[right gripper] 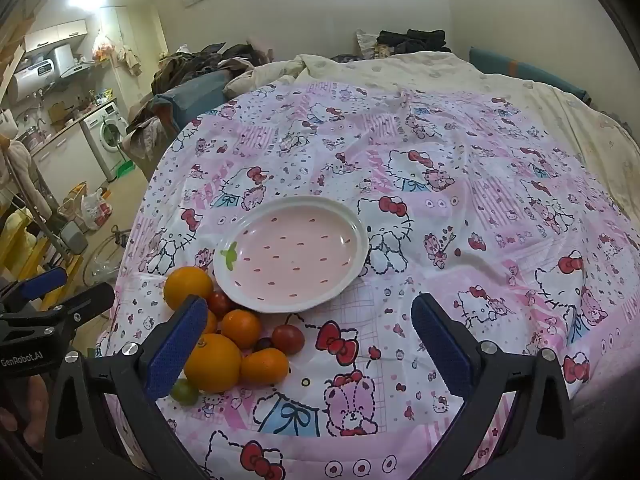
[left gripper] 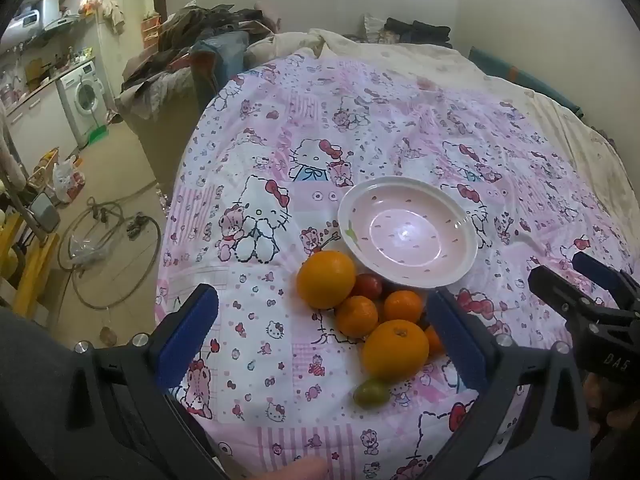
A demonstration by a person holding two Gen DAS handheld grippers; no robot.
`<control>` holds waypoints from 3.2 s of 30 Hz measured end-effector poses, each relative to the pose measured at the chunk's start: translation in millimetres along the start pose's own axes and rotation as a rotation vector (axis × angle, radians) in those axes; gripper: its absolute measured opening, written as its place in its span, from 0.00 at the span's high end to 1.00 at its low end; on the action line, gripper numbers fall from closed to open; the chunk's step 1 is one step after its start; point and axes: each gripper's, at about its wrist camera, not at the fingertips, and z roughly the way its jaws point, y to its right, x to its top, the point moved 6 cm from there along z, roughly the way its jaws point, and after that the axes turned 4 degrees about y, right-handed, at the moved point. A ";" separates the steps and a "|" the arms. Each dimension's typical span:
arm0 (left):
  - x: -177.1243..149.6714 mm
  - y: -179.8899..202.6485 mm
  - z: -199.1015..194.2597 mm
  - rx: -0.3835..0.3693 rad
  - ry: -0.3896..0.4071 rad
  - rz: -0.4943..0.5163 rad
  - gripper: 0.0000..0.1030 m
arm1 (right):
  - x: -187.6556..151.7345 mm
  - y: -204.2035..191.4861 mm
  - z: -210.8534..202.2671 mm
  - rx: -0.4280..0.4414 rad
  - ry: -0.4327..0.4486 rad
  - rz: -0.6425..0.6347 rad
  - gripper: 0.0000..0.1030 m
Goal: Organize fruits
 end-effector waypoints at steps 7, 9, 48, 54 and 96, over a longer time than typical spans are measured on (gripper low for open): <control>-0.8 1.6 -2.4 -0.006 -0.006 0.001 0.00 | -0.5 0.1 1.3 -0.001 -0.002 0.003 0.00; -2.0 -2.3 0.5 -0.002 -0.008 -0.004 0.00 | -0.5 0.3 1.3 0.001 -0.002 0.003 0.00; -8.8 -2.2 1.6 -0.003 -0.020 -0.002 0.00 | -2.4 -1.5 4.3 0.004 -0.016 0.020 0.00; -8.9 -2.6 2.7 -0.003 -0.022 -0.004 0.00 | -2.4 -1.2 4.3 0.005 -0.017 0.021 0.00; -15.6 -10.0 11.0 0.003 -0.044 -0.026 0.00 | -4.6 12.6 14.3 0.083 -0.131 0.135 0.00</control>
